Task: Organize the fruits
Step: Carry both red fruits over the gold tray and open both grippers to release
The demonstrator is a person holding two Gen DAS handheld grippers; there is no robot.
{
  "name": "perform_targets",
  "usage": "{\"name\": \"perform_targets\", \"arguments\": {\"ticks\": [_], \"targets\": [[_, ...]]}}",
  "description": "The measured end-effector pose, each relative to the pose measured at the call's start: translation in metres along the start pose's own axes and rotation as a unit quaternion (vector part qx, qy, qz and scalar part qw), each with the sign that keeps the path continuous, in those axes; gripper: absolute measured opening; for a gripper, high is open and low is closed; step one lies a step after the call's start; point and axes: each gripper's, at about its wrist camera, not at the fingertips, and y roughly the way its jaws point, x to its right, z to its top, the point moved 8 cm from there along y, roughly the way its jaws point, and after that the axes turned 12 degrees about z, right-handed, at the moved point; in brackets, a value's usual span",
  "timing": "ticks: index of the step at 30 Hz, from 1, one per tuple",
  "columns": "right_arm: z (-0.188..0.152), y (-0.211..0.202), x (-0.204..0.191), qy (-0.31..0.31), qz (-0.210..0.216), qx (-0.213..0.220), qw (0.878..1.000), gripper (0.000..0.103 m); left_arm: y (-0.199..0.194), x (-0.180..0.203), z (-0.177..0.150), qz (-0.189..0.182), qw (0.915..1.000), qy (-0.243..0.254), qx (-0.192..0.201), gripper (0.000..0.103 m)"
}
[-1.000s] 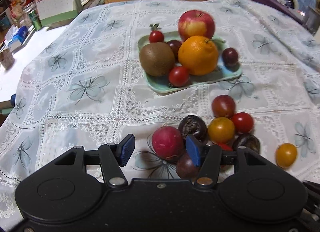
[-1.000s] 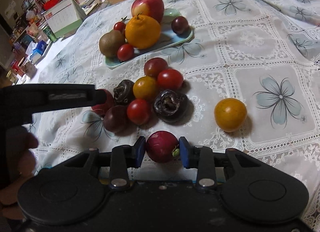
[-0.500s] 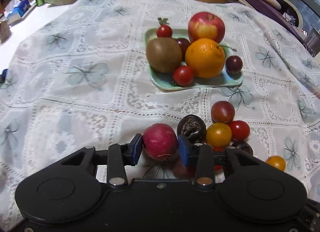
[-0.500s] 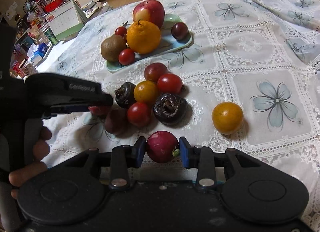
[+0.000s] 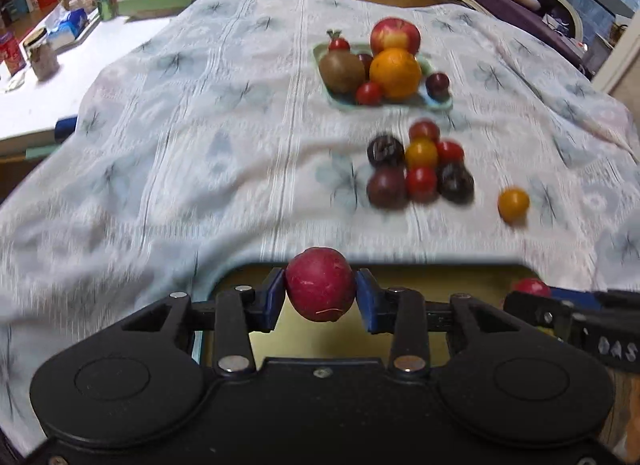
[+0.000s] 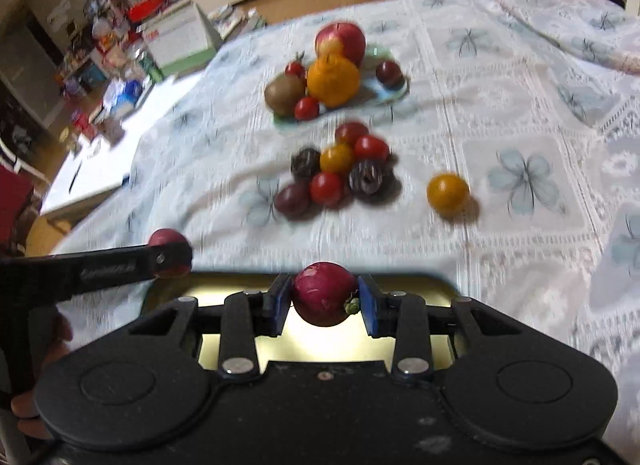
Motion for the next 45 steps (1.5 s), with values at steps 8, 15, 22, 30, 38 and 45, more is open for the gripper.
{"name": "perform_targets", "arguments": {"ticks": [8, 15, 22, 30, 38, 45], "targets": [[-0.055, 0.001, 0.006, -0.003, -0.022, -0.048, 0.999, 0.037, -0.008, -0.003, -0.053, 0.023, 0.9997, 0.000, 0.005, 0.046], [-0.075, 0.010, -0.007, -0.018, -0.019, -0.069, 0.997, 0.037, 0.000, -0.006, -0.072, 0.033, 0.9994, -0.010, -0.010, 0.046], [-0.076, 0.013, -0.005, -0.029, -0.031, -0.067, 0.997, 0.037, -0.001, -0.004, -0.073, 0.050, 0.9988, 0.001, -0.002, 0.047], [-0.077, 0.012, -0.007, -0.033, -0.036, -0.066, 0.997, 0.040, -0.001, -0.007, -0.077, 0.055, 0.9985, -0.006, -0.002, 0.047], [-0.082, 0.019, -0.002, -0.022, -0.035, -0.080, 0.996, 0.040, -0.001, -0.011, -0.076, 0.052, 0.9985, -0.017, -0.008, 0.047], [-0.081, 0.017, -0.005, -0.025, -0.033, -0.077, 0.996, 0.040, -0.001, -0.014, -0.077, 0.054, 0.9982, -0.023, -0.012, 0.047]]}}
